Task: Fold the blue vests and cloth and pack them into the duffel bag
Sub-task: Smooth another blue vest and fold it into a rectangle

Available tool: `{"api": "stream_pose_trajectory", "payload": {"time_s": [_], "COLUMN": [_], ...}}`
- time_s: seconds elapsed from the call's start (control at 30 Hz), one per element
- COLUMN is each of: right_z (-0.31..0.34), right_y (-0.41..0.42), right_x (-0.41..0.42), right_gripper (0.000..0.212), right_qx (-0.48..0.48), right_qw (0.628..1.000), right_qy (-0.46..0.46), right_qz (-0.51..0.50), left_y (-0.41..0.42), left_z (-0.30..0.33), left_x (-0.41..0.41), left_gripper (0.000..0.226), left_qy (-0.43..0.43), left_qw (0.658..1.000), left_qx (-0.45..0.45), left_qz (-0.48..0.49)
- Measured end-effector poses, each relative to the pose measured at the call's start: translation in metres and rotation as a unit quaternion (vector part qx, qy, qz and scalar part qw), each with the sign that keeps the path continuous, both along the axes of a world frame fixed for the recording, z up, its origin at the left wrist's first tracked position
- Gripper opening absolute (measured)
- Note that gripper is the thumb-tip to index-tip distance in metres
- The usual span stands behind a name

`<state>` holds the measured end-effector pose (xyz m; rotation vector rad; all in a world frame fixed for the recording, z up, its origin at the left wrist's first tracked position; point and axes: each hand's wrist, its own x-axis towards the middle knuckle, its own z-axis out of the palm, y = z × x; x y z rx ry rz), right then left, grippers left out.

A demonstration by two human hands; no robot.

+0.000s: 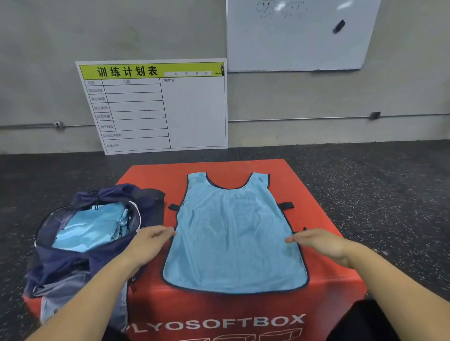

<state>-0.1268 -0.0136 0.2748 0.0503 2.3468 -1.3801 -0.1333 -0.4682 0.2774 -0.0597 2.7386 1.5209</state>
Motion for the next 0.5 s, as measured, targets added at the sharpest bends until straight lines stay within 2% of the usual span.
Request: {"api": "stream_pose_trajectory", "payload": {"time_s": [0.17,0.2,0.3,0.37,0.5], "right_z": [-0.022,-0.032,-0.059,-0.074,-0.088], "right_y": [-0.025,-0.032,-0.053,-0.070,-0.111], "right_x": [-0.036,-0.045,-0.077,-0.100,-0.153], "right_gripper": [0.027,0.028,0.043,0.052,0.057], "right_qx": [0.017,0.041,0.154,0.211,0.263], "right_qw": [0.996,0.993,0.974,0.955,0.921], "right_qy": [0.086,0.109,0.166,0.205,0.284], "right_qz": [-0.023,-0.023,0.021,0.034,0.045], "left_y": [0.025,0.029,0.043,0.051,0.065], "left_z": [-0.015,-0.021,-0.041,-0.052,-0.069], "left_x": [-0.038,-0.049,-0.083,-0.109,-0.169], "left_gripper": [0.019,0.019,0.042,0.049,0.056], "left_qy": [0.011,0.013,0.039,0.065,0.108], "left_qw": [0.999,0.998,0.988,0.972,0.938], "left_qx": [-0.020,-0.049,-0.145,-0.215,-0.318], "left_qz": [-0.026,-0.032,-0.042,-0.066,-0.088]}}
